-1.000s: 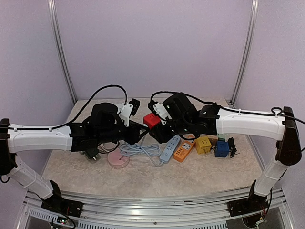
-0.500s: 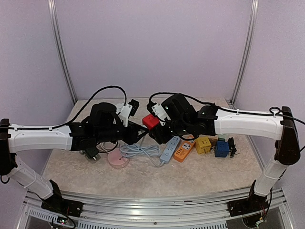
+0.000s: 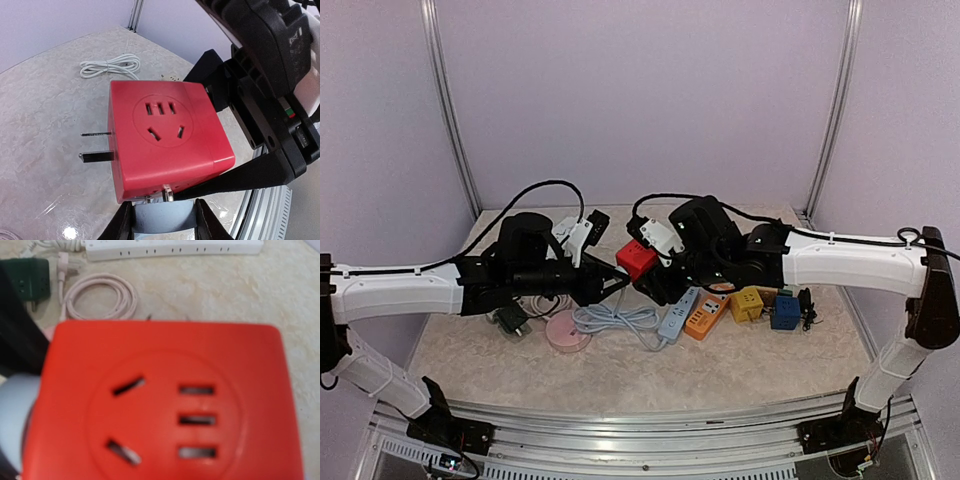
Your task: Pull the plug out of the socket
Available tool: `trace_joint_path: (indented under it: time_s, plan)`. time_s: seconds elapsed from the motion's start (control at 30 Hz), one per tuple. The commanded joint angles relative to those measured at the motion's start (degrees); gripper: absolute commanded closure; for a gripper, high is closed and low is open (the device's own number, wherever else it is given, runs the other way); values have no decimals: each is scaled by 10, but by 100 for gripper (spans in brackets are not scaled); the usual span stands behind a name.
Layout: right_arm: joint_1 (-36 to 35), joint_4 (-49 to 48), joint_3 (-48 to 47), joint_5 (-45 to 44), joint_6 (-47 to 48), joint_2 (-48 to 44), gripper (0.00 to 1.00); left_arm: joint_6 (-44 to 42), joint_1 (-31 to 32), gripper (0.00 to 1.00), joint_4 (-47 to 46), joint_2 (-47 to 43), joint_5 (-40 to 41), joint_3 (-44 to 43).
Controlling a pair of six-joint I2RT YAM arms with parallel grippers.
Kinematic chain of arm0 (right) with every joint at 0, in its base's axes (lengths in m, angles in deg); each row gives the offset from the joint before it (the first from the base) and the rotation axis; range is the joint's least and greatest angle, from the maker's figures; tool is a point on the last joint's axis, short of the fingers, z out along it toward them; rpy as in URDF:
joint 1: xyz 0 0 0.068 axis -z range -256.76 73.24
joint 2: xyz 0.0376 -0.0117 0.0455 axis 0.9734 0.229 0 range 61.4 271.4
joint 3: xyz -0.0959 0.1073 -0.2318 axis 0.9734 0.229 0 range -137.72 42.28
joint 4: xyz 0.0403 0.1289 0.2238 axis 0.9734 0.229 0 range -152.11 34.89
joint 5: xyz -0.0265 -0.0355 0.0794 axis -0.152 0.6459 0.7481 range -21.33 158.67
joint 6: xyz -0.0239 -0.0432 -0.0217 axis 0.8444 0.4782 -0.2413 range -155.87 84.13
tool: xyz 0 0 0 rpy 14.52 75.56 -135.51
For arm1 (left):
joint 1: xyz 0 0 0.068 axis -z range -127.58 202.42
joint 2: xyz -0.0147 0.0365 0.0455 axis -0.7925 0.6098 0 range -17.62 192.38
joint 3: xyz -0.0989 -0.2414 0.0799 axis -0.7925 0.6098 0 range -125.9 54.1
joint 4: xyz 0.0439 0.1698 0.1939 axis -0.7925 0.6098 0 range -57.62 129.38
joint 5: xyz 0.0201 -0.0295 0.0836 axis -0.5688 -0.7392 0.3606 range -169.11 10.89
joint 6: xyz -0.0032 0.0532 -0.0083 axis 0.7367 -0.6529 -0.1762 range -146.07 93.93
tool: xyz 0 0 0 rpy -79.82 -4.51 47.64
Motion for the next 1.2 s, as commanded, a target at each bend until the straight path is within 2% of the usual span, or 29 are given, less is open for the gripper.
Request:
trace_joint_path:
  time_s: [0.0,0.3,0.73,1.0,1.17]
  plan:
    - [-8,-53,-5,62,22,-41,100,-16,-9,100,-18,-14,-1,14]
    - [-1,24,-54,-56,-62,1,100,1,19,100,-14,-16,110,11]
    - [5,76,-92,-120,-97,30,100,42,26,100,-5,-24,191,13]
    - [6,70,-103,-123,-117,44,100,52,25,100,-6,-23,199,11]
    - [12,54,-95,-111,-114,33,100,60,5,100,-5,-29,160,16]
